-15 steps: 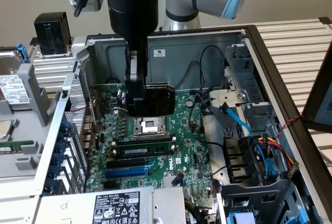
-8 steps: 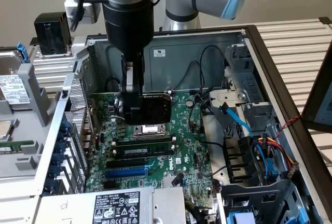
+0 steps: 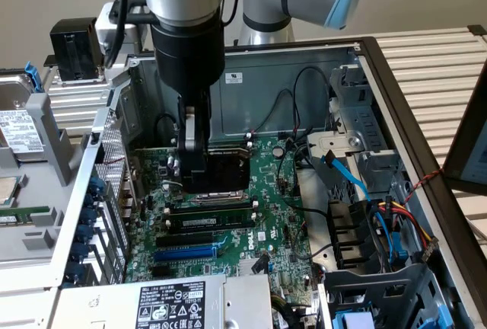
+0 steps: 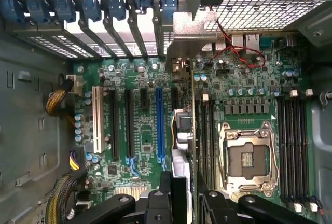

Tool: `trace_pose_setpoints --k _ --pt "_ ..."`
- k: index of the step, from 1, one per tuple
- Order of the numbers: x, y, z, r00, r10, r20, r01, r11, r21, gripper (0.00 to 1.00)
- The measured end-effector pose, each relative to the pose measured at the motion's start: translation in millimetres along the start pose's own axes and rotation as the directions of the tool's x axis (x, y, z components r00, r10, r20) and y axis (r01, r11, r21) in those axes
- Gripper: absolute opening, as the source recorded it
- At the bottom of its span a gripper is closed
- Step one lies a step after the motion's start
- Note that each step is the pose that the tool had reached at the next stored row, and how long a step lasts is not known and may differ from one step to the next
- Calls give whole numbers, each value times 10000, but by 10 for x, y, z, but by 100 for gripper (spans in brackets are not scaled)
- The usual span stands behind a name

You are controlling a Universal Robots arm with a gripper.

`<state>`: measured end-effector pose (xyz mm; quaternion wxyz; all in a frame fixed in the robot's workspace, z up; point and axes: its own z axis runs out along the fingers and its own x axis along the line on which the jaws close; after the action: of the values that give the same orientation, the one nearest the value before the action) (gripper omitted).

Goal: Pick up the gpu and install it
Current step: 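Insert the gpu into the slot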

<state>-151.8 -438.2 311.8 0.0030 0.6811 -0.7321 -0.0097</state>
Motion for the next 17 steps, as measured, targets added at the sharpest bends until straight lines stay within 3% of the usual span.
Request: trace_pose_setpoints --k 5,10,17 --pt "0 7 15 10000 -25 -1 25 10000 17 28" --pt "1 25 30 10000 -44 1 44 10000 72 28" --pt "54 33 49 9999 -124 -2 124 9999 71 28"
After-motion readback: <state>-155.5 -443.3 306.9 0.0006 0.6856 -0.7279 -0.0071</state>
